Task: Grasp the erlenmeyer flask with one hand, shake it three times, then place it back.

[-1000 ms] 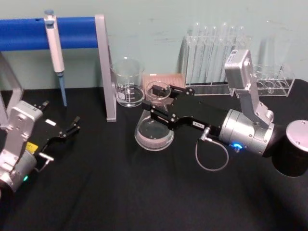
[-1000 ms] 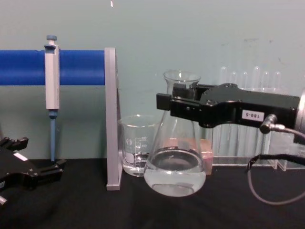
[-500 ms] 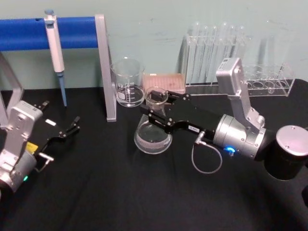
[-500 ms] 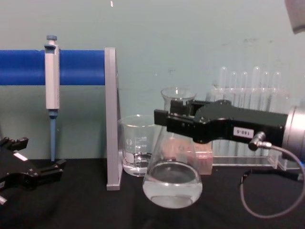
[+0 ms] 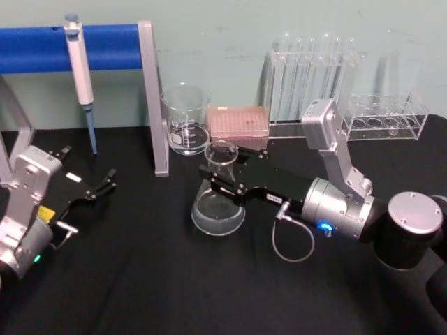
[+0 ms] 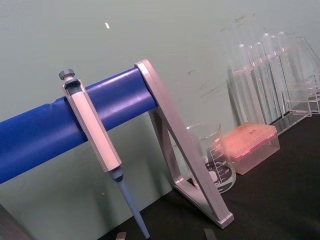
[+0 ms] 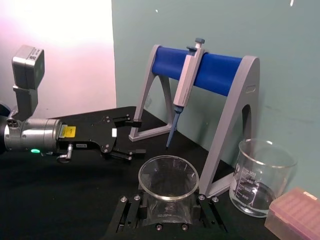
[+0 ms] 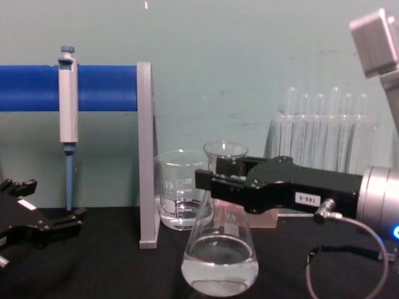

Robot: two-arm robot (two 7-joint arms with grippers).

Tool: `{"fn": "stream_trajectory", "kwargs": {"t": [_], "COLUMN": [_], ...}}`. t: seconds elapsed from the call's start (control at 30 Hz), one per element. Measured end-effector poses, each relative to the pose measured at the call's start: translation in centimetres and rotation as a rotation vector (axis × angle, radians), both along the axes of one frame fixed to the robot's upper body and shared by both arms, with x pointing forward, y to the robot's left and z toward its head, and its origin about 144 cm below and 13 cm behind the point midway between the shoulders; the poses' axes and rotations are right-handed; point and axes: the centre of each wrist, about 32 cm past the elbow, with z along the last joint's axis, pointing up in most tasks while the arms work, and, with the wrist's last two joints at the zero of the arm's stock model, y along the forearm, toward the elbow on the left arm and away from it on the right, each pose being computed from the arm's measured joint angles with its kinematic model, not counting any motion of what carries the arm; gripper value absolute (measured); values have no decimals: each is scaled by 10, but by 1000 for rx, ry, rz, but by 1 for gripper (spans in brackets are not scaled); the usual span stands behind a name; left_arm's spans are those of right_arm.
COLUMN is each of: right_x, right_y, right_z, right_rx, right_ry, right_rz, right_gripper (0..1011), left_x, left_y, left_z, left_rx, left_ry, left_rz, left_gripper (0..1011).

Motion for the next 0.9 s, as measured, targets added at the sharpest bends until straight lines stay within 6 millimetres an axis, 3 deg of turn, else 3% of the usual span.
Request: {"fn": "stream_trajectory", "kwargs": {"t": [0.9], "right_x": [0], "right_y": [6], "right_z": [-30], "right_rx": [-2], "right_ry": [38], "right_rz": [-11], "right_gripper": [453], "left_x": [0], "left_y": [0], "left_z": [0], "left_rx": [0], "left_ry": [0], "left_rz": [0], "left_gripper": [1001]}}
